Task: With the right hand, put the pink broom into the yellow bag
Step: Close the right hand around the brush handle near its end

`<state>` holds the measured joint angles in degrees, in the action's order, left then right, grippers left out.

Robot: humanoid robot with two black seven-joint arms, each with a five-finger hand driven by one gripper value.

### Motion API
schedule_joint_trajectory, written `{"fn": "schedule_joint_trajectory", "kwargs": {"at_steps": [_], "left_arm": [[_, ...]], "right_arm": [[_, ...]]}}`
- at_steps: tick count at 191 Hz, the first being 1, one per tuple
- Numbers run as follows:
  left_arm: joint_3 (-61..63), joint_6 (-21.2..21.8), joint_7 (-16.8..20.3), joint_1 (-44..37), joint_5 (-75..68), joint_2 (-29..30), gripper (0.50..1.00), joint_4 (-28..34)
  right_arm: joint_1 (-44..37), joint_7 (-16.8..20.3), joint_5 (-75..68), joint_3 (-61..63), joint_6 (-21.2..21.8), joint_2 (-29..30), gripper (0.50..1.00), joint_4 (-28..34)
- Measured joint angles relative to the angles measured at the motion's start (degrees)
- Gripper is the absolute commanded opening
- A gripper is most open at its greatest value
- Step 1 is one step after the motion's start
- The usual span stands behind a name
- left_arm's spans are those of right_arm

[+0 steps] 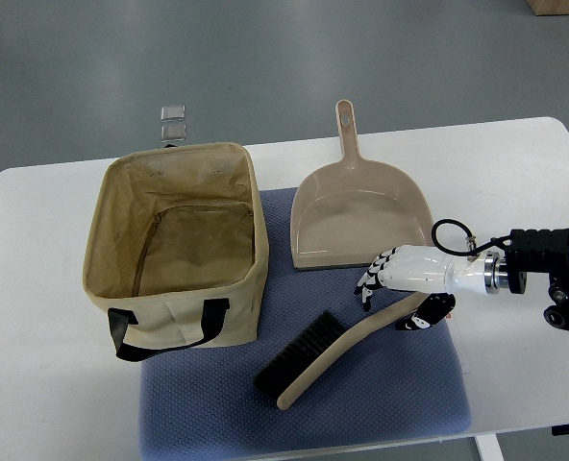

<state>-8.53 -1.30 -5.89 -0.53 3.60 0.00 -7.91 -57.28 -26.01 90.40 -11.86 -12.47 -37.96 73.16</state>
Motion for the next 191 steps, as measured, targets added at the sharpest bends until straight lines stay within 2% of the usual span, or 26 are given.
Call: {"fn": "schedule_joint_trajectory", "kwargs": {"at_steps": [42, 55, 76, 85, 105, 143, 161, 168, 191], "left_arm": [[0.0, 0.0, 0.0, 0.0, 0.0, 0.0, 1.000, 0.0], [0.0, 0.0, 0.0, 0.0, 0.0, 0.0, 1.000, 0.0], [0.0, 0.0, 0.0, 0.0, 0.0, 0.0, 1.000, 0.0], [0.0, 0.0, 0.0, 0.0, 0.0, 0.0, 1.000, 0.0], [0.0, 0.0, 0.0, 0.0, 0.0, 0.0, 1.000, 0.0], [0.0, 0.0, 0.0, 0.0, 0.0, 0.0, 1.000, 0.0], [0.0, 0.0, 0.0, 0.0, 0.0, 0.0, 1.000, 0.0], [0.0, 0.0, 0.0, 0.0, 0.0, 0.0, 1.000, 0.0], [0.0, 0.0, 0.0, 0.0, 0.0, 0.0, 1.000, 0.0]], "right_arm": [[-0.2, -0.1, 0.0, 0.0, 0.3, 0.3, 0.793, 0.1], [-0.2, -0.1, 0.0, 0.0, 0.3, 0.3, 0.752, 0.1], [-0.1, -0.2, 0.1, 0.0, 0.4, 0.3, 0.642, 0.1], [-0.1, -0.2, 0.2, 0.0, 0.4, 0.3, 0.619, 0.1], [-0.1, -0.2, 0.2, 0.0, 0.4, 0.2, 0.588, 0.1], [0.0, -0.2, 0.3, 0.0, 0.4, 0.2, 0.578, 0.1], [0.0, -0.2, 0.3, 0.0, 0.4, 0.2, 0.535, 0.1], [0.0, -0.2, 0.3, 0.0, 0.4, 0.2, 0.503, 0.1], [-0.1, -0.6, 0.3, 0.0, 0.4, -0.2, 0.500, 0.1]]}}
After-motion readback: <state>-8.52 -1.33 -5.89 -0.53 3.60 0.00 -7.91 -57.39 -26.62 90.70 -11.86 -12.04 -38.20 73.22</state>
